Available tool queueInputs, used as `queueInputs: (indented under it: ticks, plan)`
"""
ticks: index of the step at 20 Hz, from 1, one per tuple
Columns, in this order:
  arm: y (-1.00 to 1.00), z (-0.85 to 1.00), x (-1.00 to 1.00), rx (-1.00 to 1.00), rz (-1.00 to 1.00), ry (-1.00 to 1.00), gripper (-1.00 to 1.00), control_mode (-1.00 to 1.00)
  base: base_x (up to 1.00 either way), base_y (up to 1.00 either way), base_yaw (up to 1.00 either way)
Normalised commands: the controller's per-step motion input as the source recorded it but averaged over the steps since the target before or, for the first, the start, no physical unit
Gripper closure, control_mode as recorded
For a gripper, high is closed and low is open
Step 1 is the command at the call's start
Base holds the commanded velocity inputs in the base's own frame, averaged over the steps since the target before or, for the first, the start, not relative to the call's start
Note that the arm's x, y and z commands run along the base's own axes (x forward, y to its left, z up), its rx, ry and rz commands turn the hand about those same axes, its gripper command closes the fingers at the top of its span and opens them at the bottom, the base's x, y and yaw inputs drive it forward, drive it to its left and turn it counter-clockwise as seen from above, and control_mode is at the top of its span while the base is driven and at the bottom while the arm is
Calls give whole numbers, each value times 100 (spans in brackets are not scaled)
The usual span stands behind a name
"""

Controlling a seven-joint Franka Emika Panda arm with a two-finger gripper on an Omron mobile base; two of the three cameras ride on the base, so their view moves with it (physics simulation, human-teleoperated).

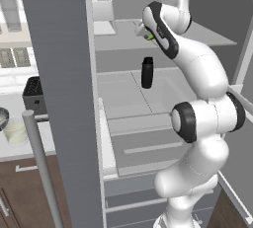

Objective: Grab a lemon wedge from the fridge and one ice cube from the ice bowl, and put them in the glass of lemonade.

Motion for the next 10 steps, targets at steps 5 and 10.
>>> queueInputs:
  ticks: [5,10]
  plan:
    - [2,-2,-29,0,0,0,100,-100,0,0,0]
    - [0,-2,-85,1,0,-4,100,-100,0,0,0]
